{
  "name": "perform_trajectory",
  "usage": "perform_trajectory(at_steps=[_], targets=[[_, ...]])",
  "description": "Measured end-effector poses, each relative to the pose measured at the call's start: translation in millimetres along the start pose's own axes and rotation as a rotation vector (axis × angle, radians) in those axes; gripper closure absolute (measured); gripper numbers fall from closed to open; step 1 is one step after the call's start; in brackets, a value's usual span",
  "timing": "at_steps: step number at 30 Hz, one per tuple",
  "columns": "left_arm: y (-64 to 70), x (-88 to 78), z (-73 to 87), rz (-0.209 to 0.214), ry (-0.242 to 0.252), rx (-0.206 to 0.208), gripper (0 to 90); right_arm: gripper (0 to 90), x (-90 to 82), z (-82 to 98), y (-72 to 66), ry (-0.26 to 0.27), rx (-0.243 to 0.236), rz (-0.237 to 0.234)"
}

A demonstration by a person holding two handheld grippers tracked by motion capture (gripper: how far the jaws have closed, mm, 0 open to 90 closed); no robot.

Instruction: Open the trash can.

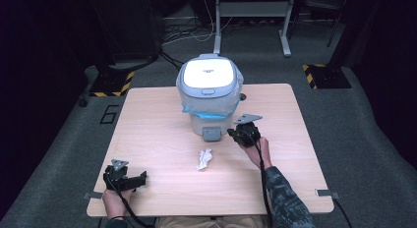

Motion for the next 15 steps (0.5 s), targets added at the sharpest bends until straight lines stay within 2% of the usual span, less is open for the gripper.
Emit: perform_trajectory(at_steps=[9,15], targets=[[-0.1,0.0,0.0,-0.001,0.0,0.001,0.1,90.0,18.3,-3.0,-6.9,0.041,-0.004,-0.004],[-0.1,0.0,0.0,0.0,0.0,0.0,0.1,90.0,30.3,-5.2,-16.4,0.023,-0.022,-0.02]])
Point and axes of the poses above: each handheld gripper's, and its own axes: x roughly forward along the jaws, z roughly out of its underside, y roughly to its right, the point moved 2 cm from there along x, roughly forward along the jaws, and after that the axes turned 5 degrees about -x, right-handed, at the moved point
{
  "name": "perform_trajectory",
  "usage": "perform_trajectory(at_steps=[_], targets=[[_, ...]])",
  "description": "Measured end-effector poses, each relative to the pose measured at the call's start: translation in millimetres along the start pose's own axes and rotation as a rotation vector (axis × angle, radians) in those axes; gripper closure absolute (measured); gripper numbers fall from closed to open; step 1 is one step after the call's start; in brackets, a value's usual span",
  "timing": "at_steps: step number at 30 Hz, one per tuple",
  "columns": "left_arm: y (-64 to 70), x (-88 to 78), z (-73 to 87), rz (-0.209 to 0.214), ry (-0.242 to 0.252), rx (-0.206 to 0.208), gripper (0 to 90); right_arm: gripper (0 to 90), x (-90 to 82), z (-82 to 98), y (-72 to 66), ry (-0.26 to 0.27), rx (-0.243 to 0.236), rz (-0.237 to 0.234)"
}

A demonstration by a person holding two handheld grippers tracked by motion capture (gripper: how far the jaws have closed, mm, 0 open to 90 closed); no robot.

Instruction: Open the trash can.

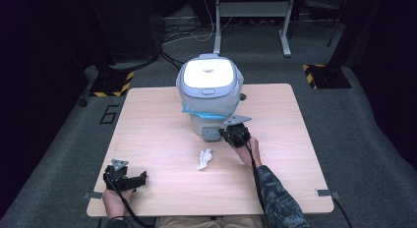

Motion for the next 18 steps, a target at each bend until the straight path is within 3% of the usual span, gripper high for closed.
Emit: perform_trajectory(at_steps=[9,18], targets=[[-0.1,0.0,0.0,0.0,0.0,0.001,0.1,90.0,19.8,1.2,-5.9,-0.012,-0.029,0.028],[-0.1,0.0,0.0,-0.001,0.0,0.001,0.1,90.0,29.3,8.5,-8.7,-0.021,-0.018,0.037]])
Point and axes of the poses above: each handheld gripper's, and its own axes: x roughly forward along the jaws, z roughly out of its underside, y roughly to its right, the point moved 2 cm from there along x, roughly forward along the jaws, and after that the axes turned 5 degrees about -x, right-handed, at the moved point
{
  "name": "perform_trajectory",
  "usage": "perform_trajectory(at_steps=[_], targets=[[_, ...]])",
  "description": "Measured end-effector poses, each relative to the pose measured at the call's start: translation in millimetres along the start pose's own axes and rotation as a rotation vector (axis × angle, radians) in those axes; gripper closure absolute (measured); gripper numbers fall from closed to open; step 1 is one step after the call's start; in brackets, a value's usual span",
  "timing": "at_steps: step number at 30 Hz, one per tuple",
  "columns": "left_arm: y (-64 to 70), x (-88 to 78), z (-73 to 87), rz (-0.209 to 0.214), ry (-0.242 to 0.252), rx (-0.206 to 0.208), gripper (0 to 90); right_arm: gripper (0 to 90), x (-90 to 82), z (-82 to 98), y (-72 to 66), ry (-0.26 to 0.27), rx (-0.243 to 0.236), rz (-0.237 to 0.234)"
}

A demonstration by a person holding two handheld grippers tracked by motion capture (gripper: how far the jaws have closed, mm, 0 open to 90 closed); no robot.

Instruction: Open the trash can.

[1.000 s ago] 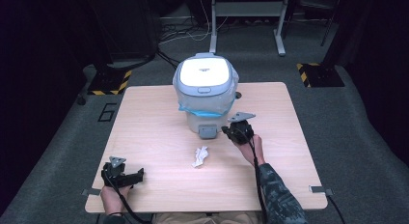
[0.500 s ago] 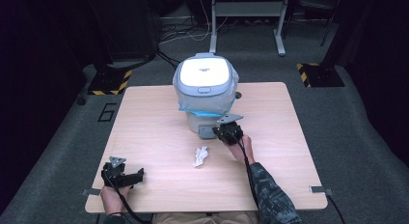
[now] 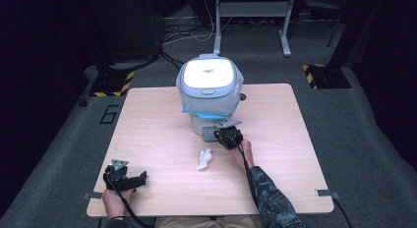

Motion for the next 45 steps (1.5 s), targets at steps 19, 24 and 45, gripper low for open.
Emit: perform_trajectory(at_steps=[19,24,45], targets=[[-0.1,0.0,0.0,-0.001,0.0,-0.001,0.2,90.0,2.2,9.0,-4.2,0.036,0.003,0.028],[-0.1,0.0,0.0,-0.001,0.0,0.0,0.1,90.0,2.6,10.4,-4.2,0.044,0.009,0.029],[-0.1,-0.1,0.1,-0.001,-0.001,-0.001,0.2,90.0,8.3,18.3,-5.1,0.024,0.024,0.021]])
Point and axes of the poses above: each handheld gripper's, and its own axes: x roughly forward along the jaws, z roughly out of its underside, y roughly to its right, the point moved 2 cm from there along x, roughly forward along the jaws, and after that the axes turned 5 degrees about -x, right-handed, at the moved point
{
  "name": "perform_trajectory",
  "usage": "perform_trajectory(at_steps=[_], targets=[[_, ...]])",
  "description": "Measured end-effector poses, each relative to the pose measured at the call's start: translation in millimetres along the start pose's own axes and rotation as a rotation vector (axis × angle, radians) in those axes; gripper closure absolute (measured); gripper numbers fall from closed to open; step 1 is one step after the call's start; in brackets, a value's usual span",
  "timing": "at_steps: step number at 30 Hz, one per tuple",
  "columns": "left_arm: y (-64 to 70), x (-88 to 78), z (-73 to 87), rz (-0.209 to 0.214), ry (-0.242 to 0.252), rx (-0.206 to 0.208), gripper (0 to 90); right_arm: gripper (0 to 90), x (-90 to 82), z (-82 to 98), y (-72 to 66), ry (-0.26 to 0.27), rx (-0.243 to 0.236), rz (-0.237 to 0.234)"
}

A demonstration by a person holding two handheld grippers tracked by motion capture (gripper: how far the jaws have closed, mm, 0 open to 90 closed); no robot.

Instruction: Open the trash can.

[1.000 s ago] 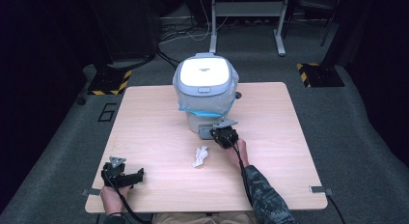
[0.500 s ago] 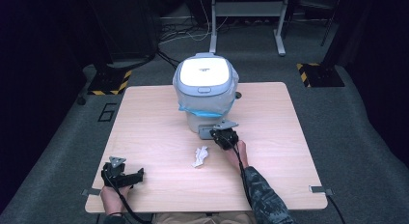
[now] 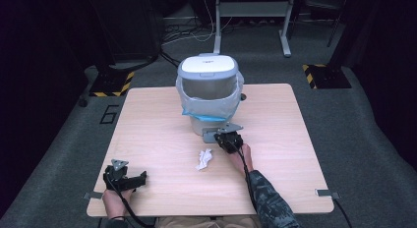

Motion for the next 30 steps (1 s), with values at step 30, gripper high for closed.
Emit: perform_trajectory(at_steps=[30], targets=[[0.0,-0.2,0.1,-0.002,0.0,-0.001,0.3,90.0,2.6,-0.1,-1.5,-0.009,-0.011,0.018]])
Point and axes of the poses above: each handheld gripper's, and its own axes: x roughly forward along the jaws, z roughly out of its underside, y roughly to its right, the point moved 2 cm from there along x, roughly forward along the jaws, and after that the axes turned 5 degrees about -x, right-handed, at the moved point
